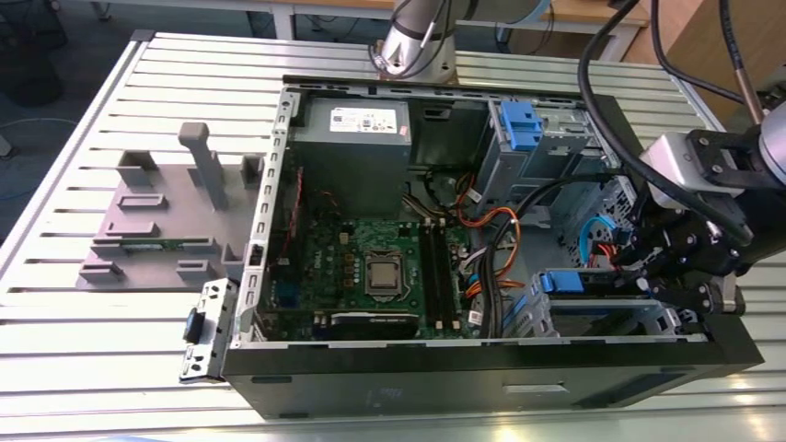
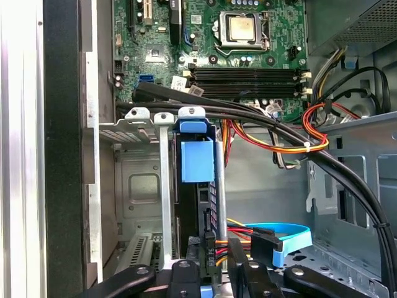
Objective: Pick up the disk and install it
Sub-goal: 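Insert the first disk wire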
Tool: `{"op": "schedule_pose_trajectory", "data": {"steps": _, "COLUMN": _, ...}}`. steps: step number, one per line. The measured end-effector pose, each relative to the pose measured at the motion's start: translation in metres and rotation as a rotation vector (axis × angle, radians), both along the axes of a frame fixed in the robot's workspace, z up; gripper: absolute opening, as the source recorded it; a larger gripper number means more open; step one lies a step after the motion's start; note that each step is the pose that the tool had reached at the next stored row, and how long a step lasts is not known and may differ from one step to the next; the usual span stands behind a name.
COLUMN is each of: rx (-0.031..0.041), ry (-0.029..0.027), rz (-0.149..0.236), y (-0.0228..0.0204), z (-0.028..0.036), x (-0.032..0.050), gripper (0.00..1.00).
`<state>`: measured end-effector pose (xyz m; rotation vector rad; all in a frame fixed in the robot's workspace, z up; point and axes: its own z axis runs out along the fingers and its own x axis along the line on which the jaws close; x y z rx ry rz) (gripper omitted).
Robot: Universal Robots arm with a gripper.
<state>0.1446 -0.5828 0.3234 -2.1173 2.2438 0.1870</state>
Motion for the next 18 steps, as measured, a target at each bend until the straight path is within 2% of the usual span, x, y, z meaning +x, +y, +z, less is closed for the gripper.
{"op": "schedule_pose_trajectory", "data": {"steps": 6, "rx": 0.0000, "ry": 0.0000, "rz": 0.000, "y": 0.0000, "z": 0.0016, "x": 0.0000, "gripper": 0.32}}
{"op": "schedule_pose_trajectory", "data": {"steps": 12, "rx": 0.0004, "ry": 0.0000, "rz": 0.000, "y": 0.0000, "z": 0.0172, "x": 0.0000, "gripper": 0.32}}
{"op": "schedule_pose_trajectory", "data": {"steps": 18, "rx": 0.0004, "ry": 0.0000, "rz": 0.000, "y": 0.0000, "z": 0.0226, "x": 0.0000, "gripper": 0.32}}
